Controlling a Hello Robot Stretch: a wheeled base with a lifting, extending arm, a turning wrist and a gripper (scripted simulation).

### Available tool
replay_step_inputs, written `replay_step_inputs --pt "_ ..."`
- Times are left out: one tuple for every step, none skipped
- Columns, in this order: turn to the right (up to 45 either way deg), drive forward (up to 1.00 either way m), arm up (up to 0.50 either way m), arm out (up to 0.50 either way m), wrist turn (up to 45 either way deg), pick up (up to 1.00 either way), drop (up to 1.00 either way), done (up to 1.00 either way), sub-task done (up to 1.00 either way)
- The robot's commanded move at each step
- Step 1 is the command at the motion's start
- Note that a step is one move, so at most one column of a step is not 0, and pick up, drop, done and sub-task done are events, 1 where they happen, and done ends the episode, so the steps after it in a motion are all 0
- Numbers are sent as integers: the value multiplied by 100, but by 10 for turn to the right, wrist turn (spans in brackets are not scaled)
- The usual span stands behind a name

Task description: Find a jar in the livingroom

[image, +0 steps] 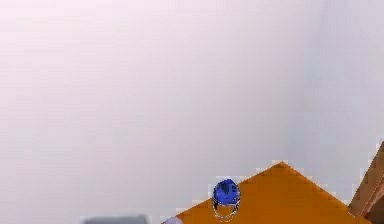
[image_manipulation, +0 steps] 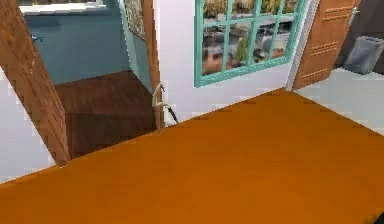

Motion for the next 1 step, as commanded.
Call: replay_step_inputs --pt "450 0 0 0 0 0 0 0 0"
